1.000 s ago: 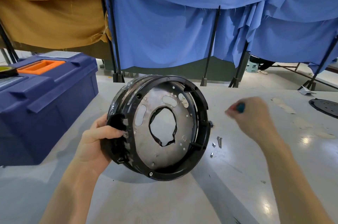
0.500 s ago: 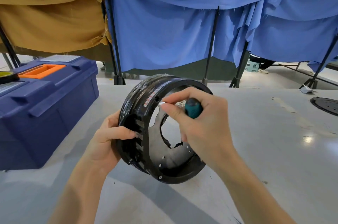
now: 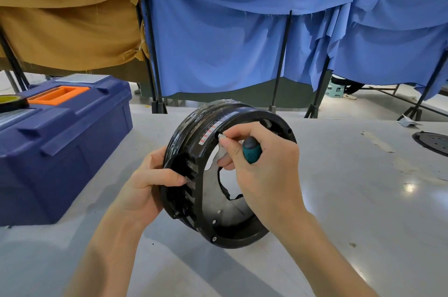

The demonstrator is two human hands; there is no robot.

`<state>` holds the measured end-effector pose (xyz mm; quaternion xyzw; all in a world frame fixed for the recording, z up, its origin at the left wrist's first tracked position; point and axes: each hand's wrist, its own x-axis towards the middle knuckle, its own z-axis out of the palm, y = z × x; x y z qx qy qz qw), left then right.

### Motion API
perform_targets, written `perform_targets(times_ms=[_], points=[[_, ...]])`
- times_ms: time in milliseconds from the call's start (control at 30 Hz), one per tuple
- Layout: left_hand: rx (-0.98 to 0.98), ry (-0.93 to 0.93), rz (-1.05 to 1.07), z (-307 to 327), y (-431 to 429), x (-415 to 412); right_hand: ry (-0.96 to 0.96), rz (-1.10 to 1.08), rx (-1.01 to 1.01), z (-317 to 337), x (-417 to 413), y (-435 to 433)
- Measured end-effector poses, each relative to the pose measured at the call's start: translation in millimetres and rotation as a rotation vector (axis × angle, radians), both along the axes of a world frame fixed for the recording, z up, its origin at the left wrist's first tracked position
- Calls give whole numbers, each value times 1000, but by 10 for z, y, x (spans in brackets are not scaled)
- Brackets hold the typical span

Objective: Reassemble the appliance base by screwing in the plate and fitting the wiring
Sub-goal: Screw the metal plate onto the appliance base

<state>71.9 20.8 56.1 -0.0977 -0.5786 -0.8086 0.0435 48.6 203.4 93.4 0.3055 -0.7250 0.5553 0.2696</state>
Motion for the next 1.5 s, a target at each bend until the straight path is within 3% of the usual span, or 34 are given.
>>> perform_targets(times_ms=[567,933,1200,1500], points=[[-15,27,-30,73,84,31,-204,-100,241,287,136,25],[-35,31,-29,90,97,10,-466,179,-232,186,28,86],[-32,20,-16,98,117,18,-859,410,-410,167,-36,61],[-42,-14,29,86,112,-4,-832,507,-652,-1,-64,-124]])
